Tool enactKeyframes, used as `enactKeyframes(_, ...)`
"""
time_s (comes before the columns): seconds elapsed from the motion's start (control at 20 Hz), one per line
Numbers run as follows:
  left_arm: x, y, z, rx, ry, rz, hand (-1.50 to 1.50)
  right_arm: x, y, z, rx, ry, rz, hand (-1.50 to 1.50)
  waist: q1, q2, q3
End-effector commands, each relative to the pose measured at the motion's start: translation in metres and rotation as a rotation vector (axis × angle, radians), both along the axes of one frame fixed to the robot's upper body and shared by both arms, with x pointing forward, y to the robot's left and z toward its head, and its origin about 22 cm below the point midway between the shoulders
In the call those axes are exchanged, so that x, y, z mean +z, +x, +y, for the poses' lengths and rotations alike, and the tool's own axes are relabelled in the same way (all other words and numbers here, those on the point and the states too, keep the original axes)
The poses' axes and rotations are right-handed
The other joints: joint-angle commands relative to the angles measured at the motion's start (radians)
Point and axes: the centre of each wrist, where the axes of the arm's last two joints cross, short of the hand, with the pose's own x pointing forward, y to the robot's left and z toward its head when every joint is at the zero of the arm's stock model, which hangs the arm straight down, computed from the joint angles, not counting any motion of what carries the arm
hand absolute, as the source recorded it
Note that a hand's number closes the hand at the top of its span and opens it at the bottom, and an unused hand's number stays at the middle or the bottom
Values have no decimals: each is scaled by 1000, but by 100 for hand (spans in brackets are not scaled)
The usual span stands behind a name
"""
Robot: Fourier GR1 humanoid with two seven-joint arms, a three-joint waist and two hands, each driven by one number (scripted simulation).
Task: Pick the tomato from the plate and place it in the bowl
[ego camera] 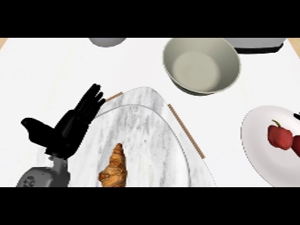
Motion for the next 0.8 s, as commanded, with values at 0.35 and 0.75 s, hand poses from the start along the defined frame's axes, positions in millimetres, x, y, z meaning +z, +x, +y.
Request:
enactKeyframes(0.35,-1,-7,-2,-15,-10,-1,0,-45,2,1,2,21,-23,-150,1,0,0)
enactKeyframes(0.75,-1,5,-10,0,-5,6,0,-34,-4,-8,94,56,-82,150,-3,0,0)
